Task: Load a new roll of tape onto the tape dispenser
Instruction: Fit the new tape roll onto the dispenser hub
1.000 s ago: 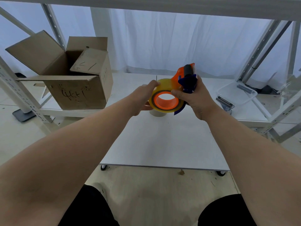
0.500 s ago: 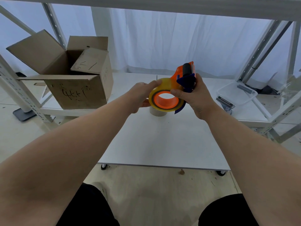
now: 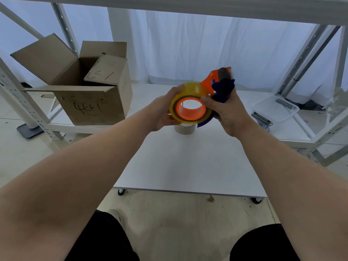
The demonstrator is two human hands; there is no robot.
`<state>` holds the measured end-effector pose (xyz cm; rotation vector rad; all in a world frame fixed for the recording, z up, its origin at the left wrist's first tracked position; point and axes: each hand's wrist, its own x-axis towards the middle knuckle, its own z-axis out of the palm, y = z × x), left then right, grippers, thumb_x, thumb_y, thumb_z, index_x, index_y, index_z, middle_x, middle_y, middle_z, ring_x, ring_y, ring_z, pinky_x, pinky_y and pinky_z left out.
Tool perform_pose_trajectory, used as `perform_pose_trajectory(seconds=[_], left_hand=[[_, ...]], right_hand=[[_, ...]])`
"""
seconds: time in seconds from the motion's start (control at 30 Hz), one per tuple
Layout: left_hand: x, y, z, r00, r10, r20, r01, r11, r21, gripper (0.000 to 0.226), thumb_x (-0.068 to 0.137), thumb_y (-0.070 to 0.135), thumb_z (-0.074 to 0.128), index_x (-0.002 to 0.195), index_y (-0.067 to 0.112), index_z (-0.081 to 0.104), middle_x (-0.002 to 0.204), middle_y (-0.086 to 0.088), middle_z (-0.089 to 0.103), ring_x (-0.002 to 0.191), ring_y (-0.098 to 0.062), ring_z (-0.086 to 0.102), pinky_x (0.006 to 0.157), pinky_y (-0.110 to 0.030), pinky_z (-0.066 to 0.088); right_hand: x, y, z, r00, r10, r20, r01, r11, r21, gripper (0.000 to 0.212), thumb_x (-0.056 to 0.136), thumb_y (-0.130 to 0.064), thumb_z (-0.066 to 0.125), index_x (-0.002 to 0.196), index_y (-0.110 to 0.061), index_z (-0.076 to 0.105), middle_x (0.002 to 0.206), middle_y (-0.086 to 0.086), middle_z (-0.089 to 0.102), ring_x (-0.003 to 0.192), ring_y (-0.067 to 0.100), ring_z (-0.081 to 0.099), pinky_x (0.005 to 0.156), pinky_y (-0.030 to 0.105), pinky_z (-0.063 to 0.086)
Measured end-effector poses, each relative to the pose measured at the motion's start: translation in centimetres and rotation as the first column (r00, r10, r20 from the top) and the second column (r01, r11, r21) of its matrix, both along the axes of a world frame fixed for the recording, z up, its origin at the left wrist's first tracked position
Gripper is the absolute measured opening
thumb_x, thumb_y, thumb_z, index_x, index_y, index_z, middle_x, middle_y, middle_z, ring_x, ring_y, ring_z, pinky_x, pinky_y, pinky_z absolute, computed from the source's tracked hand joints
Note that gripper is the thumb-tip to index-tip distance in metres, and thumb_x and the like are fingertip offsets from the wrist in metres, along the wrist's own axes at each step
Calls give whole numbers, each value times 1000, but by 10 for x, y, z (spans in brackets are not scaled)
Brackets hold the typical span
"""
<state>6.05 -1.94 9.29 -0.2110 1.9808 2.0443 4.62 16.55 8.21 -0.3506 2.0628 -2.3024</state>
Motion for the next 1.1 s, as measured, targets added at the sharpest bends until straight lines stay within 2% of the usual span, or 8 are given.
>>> perform_pose_trajectory(seconds=[0.1, 0.2, 0.3, 0.47, 0.7, 0.8, 0.9, 1.1], left_hand=[[-2, 2, 1, 999, 19, 30, -20, 999, 49, 41, 87, 57, 48, 107, 21, 54, 107, -8, 66, 99, -26, 65, 80, -38, 56], [-3, 9, 2, 994, 69, -82, -79, 989, -126, 27, 93, 49, 43, 88, 23, 52, 97, -4, 64, 90, -19, 62, 79, -30, 51], [-4, 15, 0, 981, 29, -190, -81, 959, -272, 30, 96, 46, 40, 96, 19, 54, 100, -2, 63, 89, -15, 59, 79, -26, 48], [-7, 18, 0, 993, 32, -114, -69, 939, -338, 53, 88, 56, 47, 120, 13, 50, 114, -7, 62, 103, -23, 60, 82, -31, 49], [-6, 17, 4, 998, 60, -15, -62, 925, -375, 68, 77, 69, 52, 119, 16, 49, 110, -5, 62, 97, -23, 62, 84, -34, 52], [-4, 12, 2, 1000, 25, -17, -29, 951, -308, 63, 79, 64, 55, 119, 16, 52, 107, -4, 65, 94, -22, 65, 79, -31, 54], [0, 8, 0, 999, 5, -35, -12, 981, -193, 45, 83, 58, 55, 106, 18, 54, 99, -2, 66, 89, -19, 65, 73, -29, 55], [-4, 1, 3, 998, 36, 42, -38, 998, 53, 48, 88, 58, 45, 113, 18, 53, 108, -10, 66, 102, -28, 65, 89, -45, 53]], right_hand=[[-2, -1, -1, 1000, -32, 1, 32, 999, -3, 87, 57, -21, 90, 131, -21, 43, 130, 13, 59, 114, 31, 62, 91, 50, 54], [-2, -3, -6, 989, -141, -47, 146, 983, 115, 75, 64, -13, 86, 126, -17, 45, 123, 6, 60, 109, 24, 62, 89, 41, 56], [0, -4, -7, 978, -191, -83, 203, 962, 181, 74, 66, -13, 85, 127, -13, 43, 118, 1, 58, 103, 17, 62, 83, 31, 57], [3, -4, -3, 981, -151, -119, 176, 954, 242, 68, 68, -12, 84, 122, -15, 43, 115, -1, 57, 100, 14, 60, 87, 36, 57], [7, -7, -1, 986, -110, -124, 140, 956, 260, 64, 69, -13, 82, 120, -16, 43, 114, -1, 56, 101, 16, 59, 83, 31, 57], [7, -6, -1, 988, -95, -119, 122, 960, 252, 59, 71, -12, 81, 116, -20, 43, 103, -11, 56, 92, 9, 59, 79, 27, 57], [5, -2, -1, 996, -72, -61, 81, 982, 168, 62, 70, -13, 82, 120, -15, 45, 111, -2, 61, 100, 16, 63, 88, 41, 57], [3, -3, 4, 999, -42, 29, 44, 998, -52, 96, 52, -30, 86, 136, -12, 42, 129, 17, 60, 109, 31, 65, 82, 44, 58]])
